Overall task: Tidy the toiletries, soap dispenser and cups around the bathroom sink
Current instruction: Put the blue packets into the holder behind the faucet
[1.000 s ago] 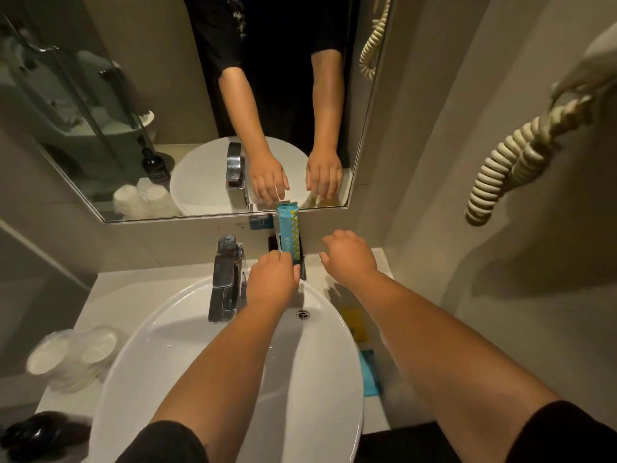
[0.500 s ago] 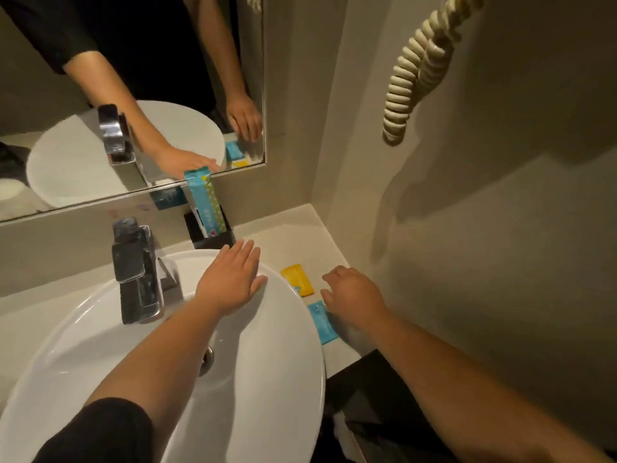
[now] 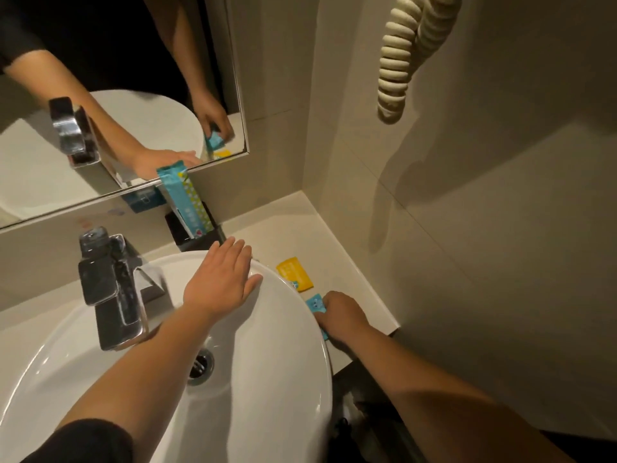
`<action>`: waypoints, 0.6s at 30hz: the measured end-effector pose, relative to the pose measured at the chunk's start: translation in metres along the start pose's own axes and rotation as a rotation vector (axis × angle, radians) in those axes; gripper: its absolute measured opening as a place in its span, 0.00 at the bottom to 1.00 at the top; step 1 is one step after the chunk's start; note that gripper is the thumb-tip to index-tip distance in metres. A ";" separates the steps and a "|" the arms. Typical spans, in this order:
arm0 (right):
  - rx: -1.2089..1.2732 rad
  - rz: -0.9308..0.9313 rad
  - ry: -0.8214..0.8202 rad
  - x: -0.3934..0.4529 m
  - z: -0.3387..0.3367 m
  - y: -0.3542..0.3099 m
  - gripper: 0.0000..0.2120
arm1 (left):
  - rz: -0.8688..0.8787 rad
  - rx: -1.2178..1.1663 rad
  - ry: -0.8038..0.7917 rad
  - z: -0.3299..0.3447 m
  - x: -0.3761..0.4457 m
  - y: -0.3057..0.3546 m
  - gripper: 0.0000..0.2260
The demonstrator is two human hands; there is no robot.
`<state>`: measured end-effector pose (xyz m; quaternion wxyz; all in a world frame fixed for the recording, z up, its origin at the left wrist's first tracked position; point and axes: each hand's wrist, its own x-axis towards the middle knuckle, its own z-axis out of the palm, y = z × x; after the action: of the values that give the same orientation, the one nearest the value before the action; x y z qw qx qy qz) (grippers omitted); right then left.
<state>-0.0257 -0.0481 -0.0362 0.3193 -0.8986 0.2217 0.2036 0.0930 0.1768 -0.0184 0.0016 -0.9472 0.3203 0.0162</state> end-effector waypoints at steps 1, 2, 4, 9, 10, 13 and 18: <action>0.087 0.020 -0.023 0.003 -0.006 -0.001 0.12 | -0.002 -0.005 0.001 0.000 0.000 0.000 0.35; 0.164 0.034 -0.034 0.006 -0.012 -0.004 0.10 | -0.003 -0.011 -0.002 -0.001 0.000 0.000 0.34; 0.246 0.028 -0.013 0.016 -0.026 -0.015 0.08 | -0.002 -0.014 -0.002 -0.002 0.000 0.001 0.34; 0.407 0.021 0.025 0.046 -0.041 -0.051 0.14 | 0.001 0.016 0.020 -0.002 -0.002 0.003 0.31; 0.394 0.024 0.010 0.052 -0.040 -0.057 0.14 | 0.001 0.026 0.025 -0.002 -0.001 0.003 0.30; 0.289 0.076 -0.034 0.067 -0.037 -0.066 0.10 | 0.004 0.038 0.033 0.000 -0.001 0.002 0.30; 0.224 0.154 -0.078 0.080 -0.034 -0.070 0.10 | 0.000 0.041 0.044 0.004 0.000 0.001 0.30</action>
<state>0.0841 -0.0433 -0.0193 0.4093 -0.8291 0.2986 0.2365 0.0927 0.1762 -0.0223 0.0141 -0.9471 0.3206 -0.0110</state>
